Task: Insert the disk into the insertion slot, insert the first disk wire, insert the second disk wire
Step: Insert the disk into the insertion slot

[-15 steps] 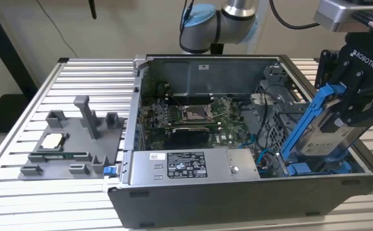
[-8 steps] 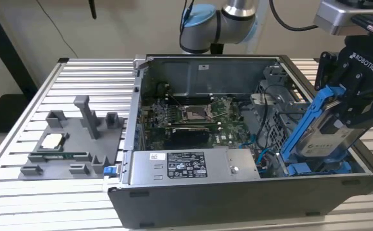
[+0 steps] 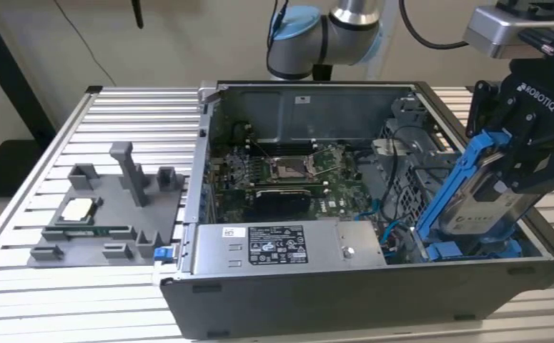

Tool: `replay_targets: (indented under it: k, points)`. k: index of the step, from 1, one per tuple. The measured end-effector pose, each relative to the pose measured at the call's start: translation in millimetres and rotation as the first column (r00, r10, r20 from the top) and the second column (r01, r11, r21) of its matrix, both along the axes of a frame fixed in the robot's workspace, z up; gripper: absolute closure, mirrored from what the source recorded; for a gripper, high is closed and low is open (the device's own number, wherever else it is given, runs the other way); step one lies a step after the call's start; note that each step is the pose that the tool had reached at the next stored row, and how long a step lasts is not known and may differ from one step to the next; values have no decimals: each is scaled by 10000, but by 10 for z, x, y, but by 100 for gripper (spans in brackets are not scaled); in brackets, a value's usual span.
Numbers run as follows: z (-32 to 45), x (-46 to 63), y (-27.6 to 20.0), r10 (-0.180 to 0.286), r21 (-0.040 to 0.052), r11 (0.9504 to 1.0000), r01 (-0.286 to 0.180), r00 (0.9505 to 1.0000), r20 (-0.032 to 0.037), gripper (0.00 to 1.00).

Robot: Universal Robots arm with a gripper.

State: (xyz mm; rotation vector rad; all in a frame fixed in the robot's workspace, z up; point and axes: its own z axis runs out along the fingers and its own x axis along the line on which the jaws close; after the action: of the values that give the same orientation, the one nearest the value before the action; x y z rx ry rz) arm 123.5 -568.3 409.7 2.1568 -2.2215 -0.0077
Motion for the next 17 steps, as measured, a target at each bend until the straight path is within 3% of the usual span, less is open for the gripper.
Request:
replay_targets:
  k: [9,17]
  points:
    - [-77,0,0,0,9,10000,0,10000,1,67]
    - [-201,0,0,0,11,10000,0,10000,3,67]
